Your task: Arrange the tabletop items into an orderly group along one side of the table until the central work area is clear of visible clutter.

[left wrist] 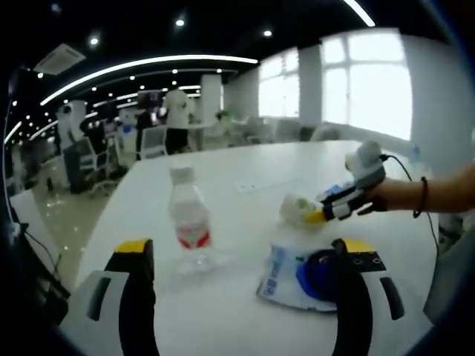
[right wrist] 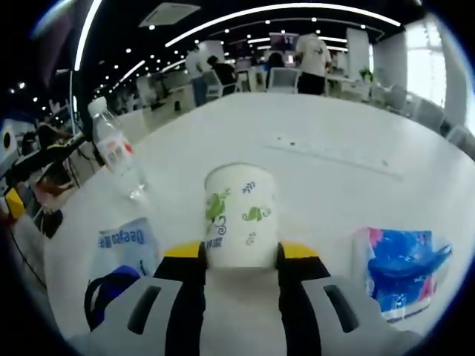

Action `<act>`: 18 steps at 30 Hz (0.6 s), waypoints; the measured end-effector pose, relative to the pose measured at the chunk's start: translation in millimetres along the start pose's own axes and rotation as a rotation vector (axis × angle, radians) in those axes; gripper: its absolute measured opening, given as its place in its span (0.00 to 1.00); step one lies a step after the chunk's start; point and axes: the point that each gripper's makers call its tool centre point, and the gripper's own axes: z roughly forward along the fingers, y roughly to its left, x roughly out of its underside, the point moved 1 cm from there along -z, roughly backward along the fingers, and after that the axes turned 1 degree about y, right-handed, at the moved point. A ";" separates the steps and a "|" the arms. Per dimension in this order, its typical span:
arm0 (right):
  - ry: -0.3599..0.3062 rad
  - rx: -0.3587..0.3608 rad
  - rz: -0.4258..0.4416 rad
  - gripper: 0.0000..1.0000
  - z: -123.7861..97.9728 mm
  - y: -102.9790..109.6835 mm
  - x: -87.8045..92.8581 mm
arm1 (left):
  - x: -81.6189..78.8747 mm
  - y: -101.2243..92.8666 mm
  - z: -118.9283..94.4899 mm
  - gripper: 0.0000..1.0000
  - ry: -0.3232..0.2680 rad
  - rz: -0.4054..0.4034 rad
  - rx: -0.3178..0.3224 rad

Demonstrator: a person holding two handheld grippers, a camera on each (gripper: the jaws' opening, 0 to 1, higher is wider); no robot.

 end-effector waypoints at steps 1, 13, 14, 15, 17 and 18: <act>-0.016 -0.013 -0.013 0.37 -0.9 2.8 -4.0 | -0.6 -0.1 -0.3 0.99 -0.001 0.001 0.000; -0.125 -0.131 -0.049 0.37 -22.1 46.4 -31.0 | -26.9 -5.7 -6.7 0.98 -0.095 -0.049 0.026; -0.137 -0.143 -0.055 0.37 -24.7 50.1 -33.3 | -27.4 -7.2 -6.5 0.98 -0.097 -0.064 0.034; -0.151 -0.159 -0.056 0.37 -28.6 54.9 -36.6 | -27.7 -8.6 -6.4 0.97 -0.097 -0.075 0.042; -0.175 -0.179 -0.063 0.37 -34.1 61.3 -41.8 | -30.3 -11.4 -6.7 0.97 -0.112 -0.105 0.058; -0.193 -0.196 -0.062 0.37 -38.8 66.4 -45.7 | -32.2 -13.7 -7.6 0.97 -0.116 -0.115 0.069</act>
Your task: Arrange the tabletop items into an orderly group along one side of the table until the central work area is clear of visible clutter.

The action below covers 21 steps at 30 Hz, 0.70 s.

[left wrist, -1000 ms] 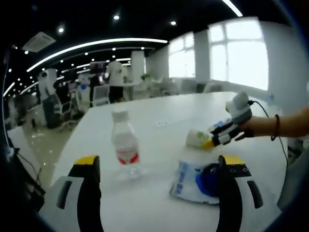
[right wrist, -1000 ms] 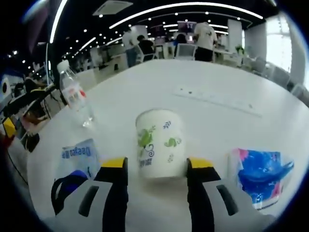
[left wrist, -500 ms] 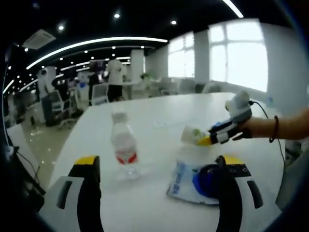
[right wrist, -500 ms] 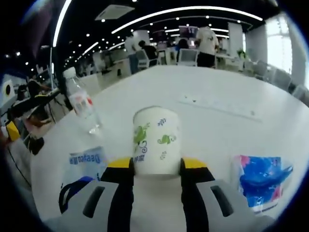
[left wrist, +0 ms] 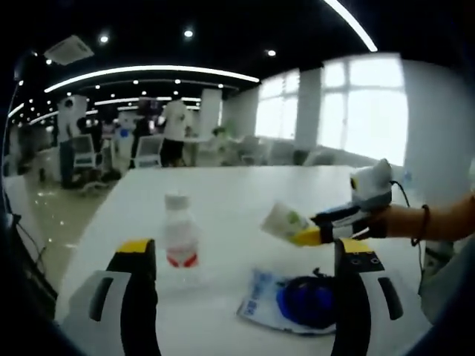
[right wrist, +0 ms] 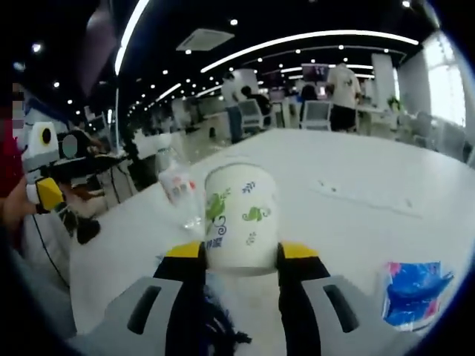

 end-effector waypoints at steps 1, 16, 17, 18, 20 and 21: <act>-0.014 -0.012 0.001 0.37 -1.8 3.6 -3.8 | -1.7 -1.8 -0.1 0.97 -0.007 -0.011 0.007; -0.210 -0.230 0.000 0.37 -44.9 73.5 -59.0 | -28.3 -38.7 -6.6 0.82 -0.105 -0.221 0.210; -0.222 -0.241 0.000 0.37 -47.3 76.8 -62.1 | -30.2 -41.9 -7.7 0.82 -0.113 -0.246 0.228; -0.237 -0.256 -0.006 0.37 -50.8 81.6 -66.2 | -32.4 -43.2 -8.6 0.83 -0.124 -0.274 0.234; -0.257 -0.275 -0.015 0.37 -55.3 87.8 -70.7 | -34.0 -48.0 -11.5 0.81 -0.128 -0.282 0.263; -0.262 -0.287 -0.027 0.37 -58.3 92.3 -72.1 | -34.9 -50.8 -13.0 0.79 -0.130 -0.280 0.274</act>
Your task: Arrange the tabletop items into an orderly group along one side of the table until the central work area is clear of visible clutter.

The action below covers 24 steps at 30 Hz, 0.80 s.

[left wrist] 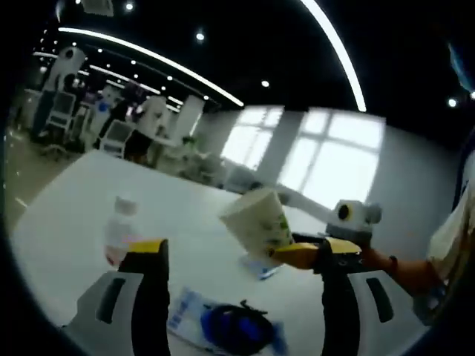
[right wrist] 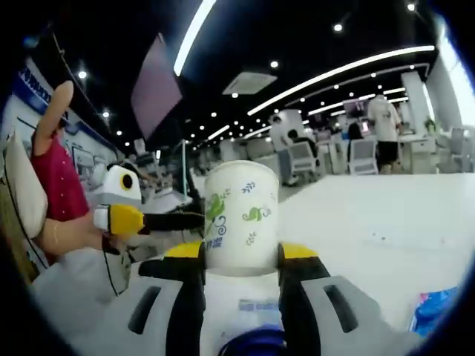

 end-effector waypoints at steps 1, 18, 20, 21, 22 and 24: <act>-0.004 -0.010 -0.002 0.37 -0.5 3.3 -1.1 | 0.0 -3.5 -0.1 0.78 -0.001 -0.005 0.017; -0.035 -0.129 -0.073 0.37 -14.0 56.4 -15.0 | -7.0 -44.8 -6.7 0.57 -0.046 -0.167 0.199; -0.040 -0.137 -0.075 0.37 -15.6 59.4 -16.4 | -6.8 -47.8 -6.6 0.53 -0.043 -0.173 0.208; -0.040 -0.139 -0.077 0.37 -16.3 60.8 -16.9 | -7.7 -51.5 -6.9 0.52 -0.047 -0.175 0.225; -0.041 -0.138 -0.080 0.37 -16.8 61.9 -17.5 | -8.1 -52.3 -6.9 0.49 -0.049 -0.184 0.227; -0.042 -0.140 -0.083 0.37 -17.9 63.9 -18.2 | -8.6 -53.4 -7.0 0.42 -0.050 -0.185 0.227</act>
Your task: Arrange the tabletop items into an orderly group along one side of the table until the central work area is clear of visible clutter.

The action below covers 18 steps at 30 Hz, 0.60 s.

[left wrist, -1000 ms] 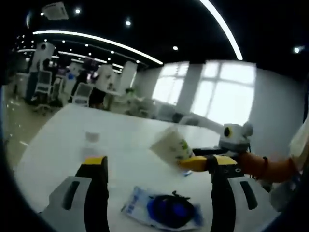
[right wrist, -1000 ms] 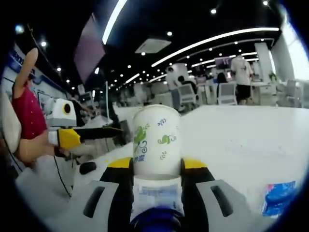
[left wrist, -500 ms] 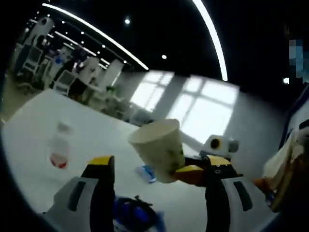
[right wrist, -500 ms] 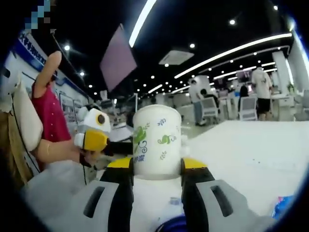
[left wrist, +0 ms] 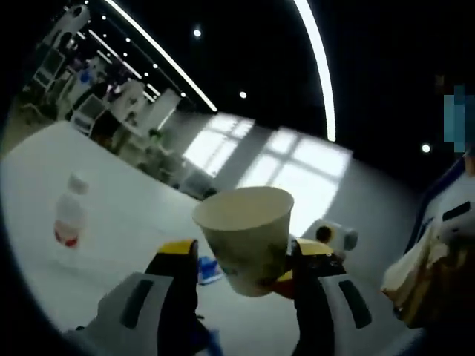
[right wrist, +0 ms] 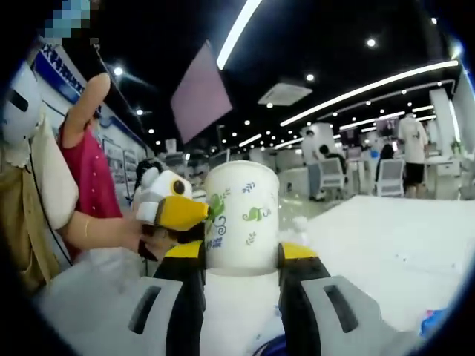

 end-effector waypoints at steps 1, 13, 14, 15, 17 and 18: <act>0.003 0.004 0.000 0.37 -0.2 -0.5 0.4 | 0.1 -2.0 0.3 0.41 0.001 -0.006 0.008; 0.034 0.011 0.001 0.37 -1.9 4.1 5.6 | 5.6 -6.2 -1.5 0.39 0.028 0.012 -0.004; 0.040 0.014 0.005 0.38 -1.3 4.0 7.1 | 6.6 -5.6 -1.5 0.39 0.034 0.022 -0.012; 0.046 0.013 0.013 0.38 -1.0 4.2 8.7 | 7.3 -4.8 -1.5 0.39 0.039 0.034 -0.019; 0.059 0.016 0.067 0.38 -0.4 2.3 12.7 | 7.8 -3.7 -1.3 0.39 0.045 0.047 -0.032; 0.059 0.019 0.060 0.38 -0.4 1.5 12.8 | 7.8 -3.4 -1.1 0.38 0.047 0.054 -0.035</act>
